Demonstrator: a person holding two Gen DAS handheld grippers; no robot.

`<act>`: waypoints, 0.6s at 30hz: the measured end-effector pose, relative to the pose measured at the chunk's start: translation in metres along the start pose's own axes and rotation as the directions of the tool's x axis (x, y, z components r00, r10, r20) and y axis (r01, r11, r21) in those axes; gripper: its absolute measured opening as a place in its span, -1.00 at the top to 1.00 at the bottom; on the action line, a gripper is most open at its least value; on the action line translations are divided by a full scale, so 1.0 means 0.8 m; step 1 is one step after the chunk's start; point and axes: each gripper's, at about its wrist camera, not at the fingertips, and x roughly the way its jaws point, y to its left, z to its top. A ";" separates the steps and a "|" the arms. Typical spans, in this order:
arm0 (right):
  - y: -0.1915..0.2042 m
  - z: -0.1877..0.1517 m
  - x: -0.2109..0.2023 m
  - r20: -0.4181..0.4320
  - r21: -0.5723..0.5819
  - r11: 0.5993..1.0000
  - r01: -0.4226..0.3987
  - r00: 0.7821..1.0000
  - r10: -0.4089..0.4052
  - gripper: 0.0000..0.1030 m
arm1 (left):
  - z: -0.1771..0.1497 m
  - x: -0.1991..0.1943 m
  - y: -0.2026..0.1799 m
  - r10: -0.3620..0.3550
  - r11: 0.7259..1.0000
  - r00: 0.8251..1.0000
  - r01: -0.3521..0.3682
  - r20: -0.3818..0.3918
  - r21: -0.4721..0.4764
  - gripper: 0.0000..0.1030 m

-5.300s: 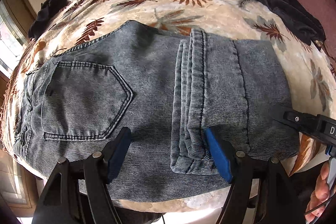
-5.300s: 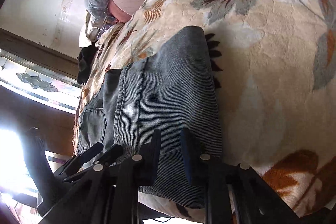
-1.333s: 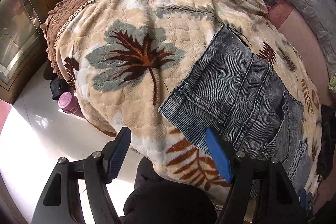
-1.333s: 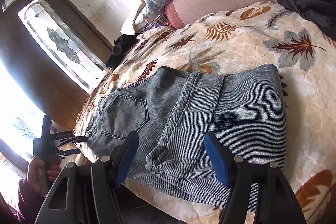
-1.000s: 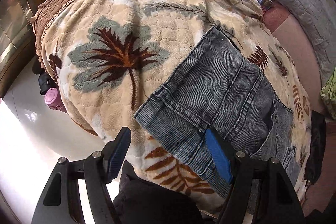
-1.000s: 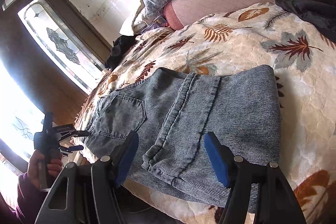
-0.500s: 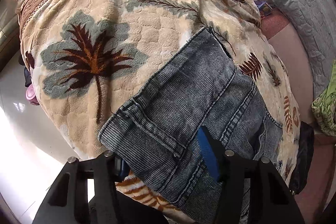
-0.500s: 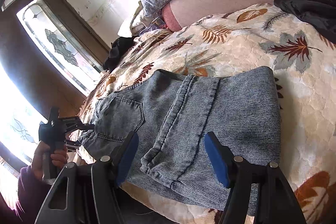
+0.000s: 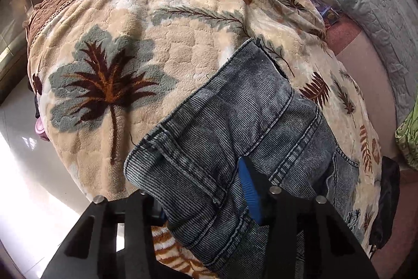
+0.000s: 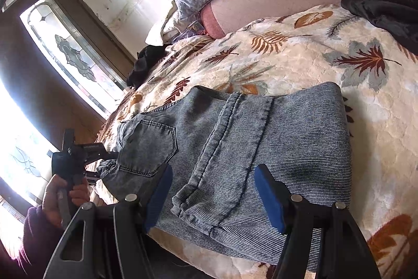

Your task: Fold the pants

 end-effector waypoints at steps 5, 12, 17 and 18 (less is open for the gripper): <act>-0.009 0.002 -0.004 0.015 0.030 1.000 0.010 1.000 -0.010 -0.34 | -0.001 -0.018 -0.003 0.003 1.000 0.999 -0.003 0.043 0.017 0.66; -0.030 0.005 -0.009 0.035 0.103 0.994 0.023 0.999 -0.027 -0.34 | -0.003 -0.048 -0.025 -0.013 0.996 0.993 0.003 0.114 0.090 0.69; -0.049 0.008 -0.014 0.047 0.171 0.985 0.017 0.999 -0.026 -0.34 | -0.009 -0.070 -0.040 -0.027 0.991 0.988 0.007 0.149 0.133 0.71; -0.051 0.008 -0.015 0.051 0.180 0.984 0.017 0.998 -0.026 -0.34 | -0.011 -0.074 -0.044 -0.034 0.989 0.987 0.010 0.157 0.146 0.72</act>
